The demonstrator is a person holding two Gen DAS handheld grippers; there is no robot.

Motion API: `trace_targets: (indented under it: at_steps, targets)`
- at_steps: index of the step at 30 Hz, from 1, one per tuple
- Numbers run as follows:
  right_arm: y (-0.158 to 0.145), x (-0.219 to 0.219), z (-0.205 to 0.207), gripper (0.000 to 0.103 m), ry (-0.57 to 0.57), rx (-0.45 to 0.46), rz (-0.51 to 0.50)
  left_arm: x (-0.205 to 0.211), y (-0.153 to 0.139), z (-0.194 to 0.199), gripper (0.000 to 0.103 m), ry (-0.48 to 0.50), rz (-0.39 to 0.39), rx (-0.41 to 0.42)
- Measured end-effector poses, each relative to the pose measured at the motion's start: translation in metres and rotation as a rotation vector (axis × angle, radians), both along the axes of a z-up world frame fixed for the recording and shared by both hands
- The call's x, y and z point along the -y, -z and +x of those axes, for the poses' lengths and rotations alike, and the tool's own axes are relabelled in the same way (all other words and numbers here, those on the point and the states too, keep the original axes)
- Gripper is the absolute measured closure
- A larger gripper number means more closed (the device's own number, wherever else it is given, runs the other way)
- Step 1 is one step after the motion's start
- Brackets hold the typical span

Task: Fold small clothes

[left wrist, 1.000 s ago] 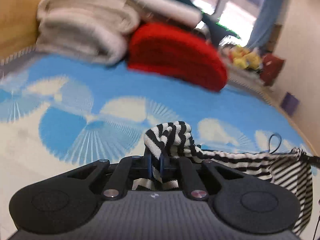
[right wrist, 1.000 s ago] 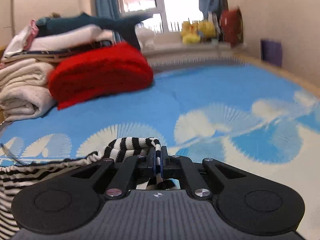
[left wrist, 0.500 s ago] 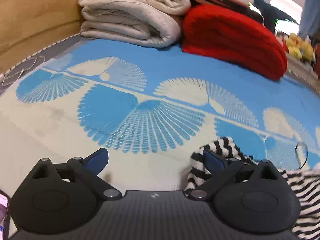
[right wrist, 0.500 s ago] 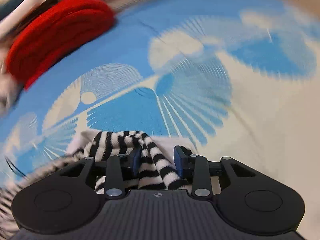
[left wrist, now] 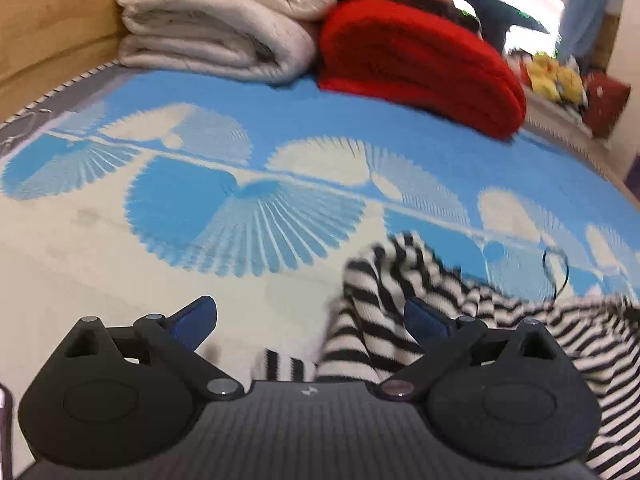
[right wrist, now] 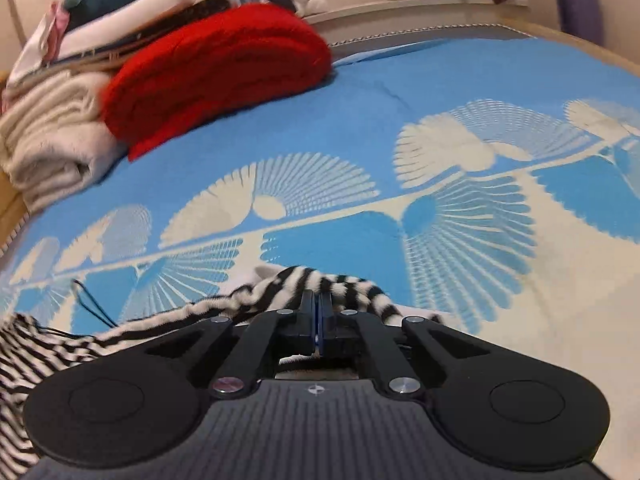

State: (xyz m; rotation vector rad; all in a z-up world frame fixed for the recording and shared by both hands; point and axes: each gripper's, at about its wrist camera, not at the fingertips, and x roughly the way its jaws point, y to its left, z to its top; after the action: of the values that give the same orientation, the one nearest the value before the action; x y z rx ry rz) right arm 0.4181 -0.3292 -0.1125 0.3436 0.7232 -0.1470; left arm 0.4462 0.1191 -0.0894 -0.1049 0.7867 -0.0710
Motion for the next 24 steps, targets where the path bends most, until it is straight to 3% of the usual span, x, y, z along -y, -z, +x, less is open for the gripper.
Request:
trace_targets:
  at_steps: [3, 5, 8, 10, 12, 14, 18, 21, 24]
  targets:
    - [0.019, 0.012, 0.021, 0.102, 0.058, -0.048, 0.098, 0.008, 0.018, 0.011, 0.002, 0.004, 0.043, -0.050]
    - [0.025, 0.023, 0.025, 0.103, 0.110, -0.033, 0.189, 0.009, 0.026, 0.017, 0.002, -0.017, 0.075, -0.078]
    - [0.017, 0.030, 0.016, 0.101, 0.134, -0.031, 0.255, -0.001, 0.024, 0.019, 0.002, -0.050, 0.044, -0.095]
    - [-0.005, 0.035, -0.001, 0.094, 0.149, -0.010, 0.305, -0.010, 0.010, 0.013, 0.002, -0.069, 0.011, -0.074]
    - [-0.035, 0.040, -0.030, 0.070, 0.139, 0.026, 0.355, -0.017, -0.010, -0.002, 0.002, -0.053, -0.012, -0.041]
    - [-0.057, 0.040, -0.056, 0.053, 0.137, 0.015, 0.335, -0.025, -0.028, -0.024, 0.001, -0.041, -0.010, -0.046]
    - [-0.080, 0.024, -0.140, 0.031, 0.121, 0.018, 0.212, -0.033, -0.044, -0.068, 0.001, -0.027, 0.055, -0.147]
    - [-0.069, 0.018, -0.194, 0.029, 0.151, 0.006, 0.103, -0.036, -0.043, -0.108, 0.001, 0.009, 0.084, -0.170]
    - [-0.045, 0.021, -0.215, 0.029, 0.155, -0.075, 0.085, -0.032, -0.023, -0.148, 0.001, 0.074, 0.097, -0.198]
